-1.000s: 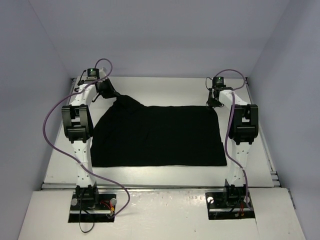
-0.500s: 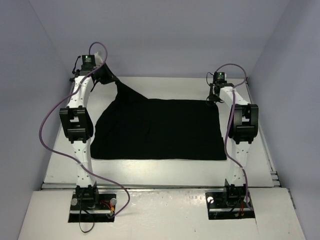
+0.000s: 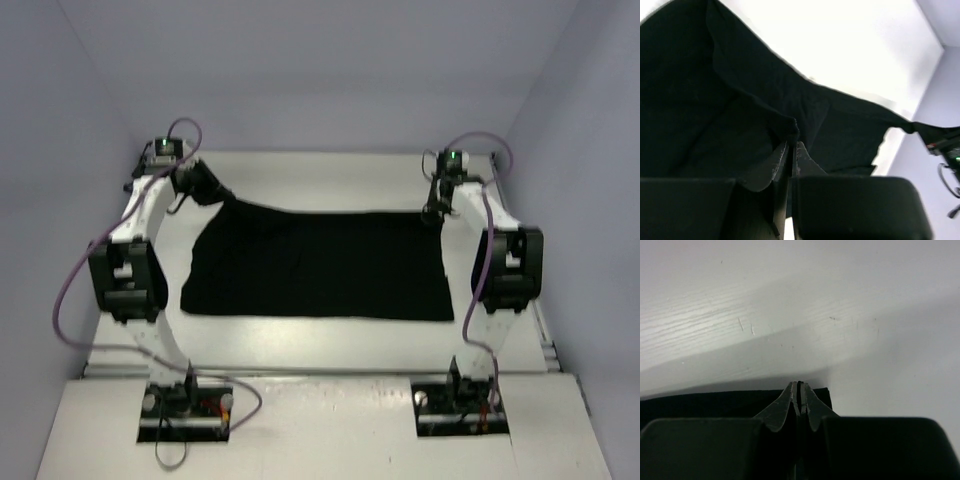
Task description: Fold and stack the t-shirts
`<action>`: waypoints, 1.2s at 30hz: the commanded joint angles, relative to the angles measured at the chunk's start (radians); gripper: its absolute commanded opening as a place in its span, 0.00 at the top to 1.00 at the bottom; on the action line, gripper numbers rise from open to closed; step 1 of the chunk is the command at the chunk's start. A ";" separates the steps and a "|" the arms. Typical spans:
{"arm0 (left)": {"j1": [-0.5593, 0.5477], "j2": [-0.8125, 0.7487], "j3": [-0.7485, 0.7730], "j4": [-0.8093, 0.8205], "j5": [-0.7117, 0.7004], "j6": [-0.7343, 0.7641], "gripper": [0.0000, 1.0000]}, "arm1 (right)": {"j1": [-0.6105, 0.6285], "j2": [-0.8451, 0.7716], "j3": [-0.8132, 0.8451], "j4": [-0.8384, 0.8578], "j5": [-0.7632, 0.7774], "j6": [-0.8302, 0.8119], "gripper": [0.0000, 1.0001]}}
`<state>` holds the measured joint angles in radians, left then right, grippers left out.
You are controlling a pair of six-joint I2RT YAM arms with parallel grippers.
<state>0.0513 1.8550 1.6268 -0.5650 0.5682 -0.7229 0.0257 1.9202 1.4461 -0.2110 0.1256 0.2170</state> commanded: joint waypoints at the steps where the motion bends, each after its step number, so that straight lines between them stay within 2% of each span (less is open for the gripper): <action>1: -0.007 -0.179 -0.092 0.043 -0.004 -0.078 1.00 | 0.004 -0.120 -0.097 0.008 0.039 0.074 1.00; 11: -0.005 -0.370 -0.335 0.041 -0.040 -0.098 1.00 | 0.017 -0.255 -0.295 0.006 0.107 0.135 0.99; 20: -0.004 -0.435 -0.401 0.027 -0.012 -0.116 1.00 | 0.020 -0.289 -0.346 0.005 0.112 0.155 0.99; 28: -0.002 -0.463 -0.447 -0.004 -0.043 -0.103 1.00 | 0.020 -0.325 -0.387 -0.002 0.132 0.165 0.98; 36: 0.001 -0.492 -0.561 -0.006 -0.064 -0.095 1.00 | 0.020 -0.320 -0.445 -0.010 0.105 0.206 0.89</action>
<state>0.0513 1.4107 1.0878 -0.5761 0.5170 -0.8229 0.0429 1.6367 1.0197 -0.2141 0.2047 0.3872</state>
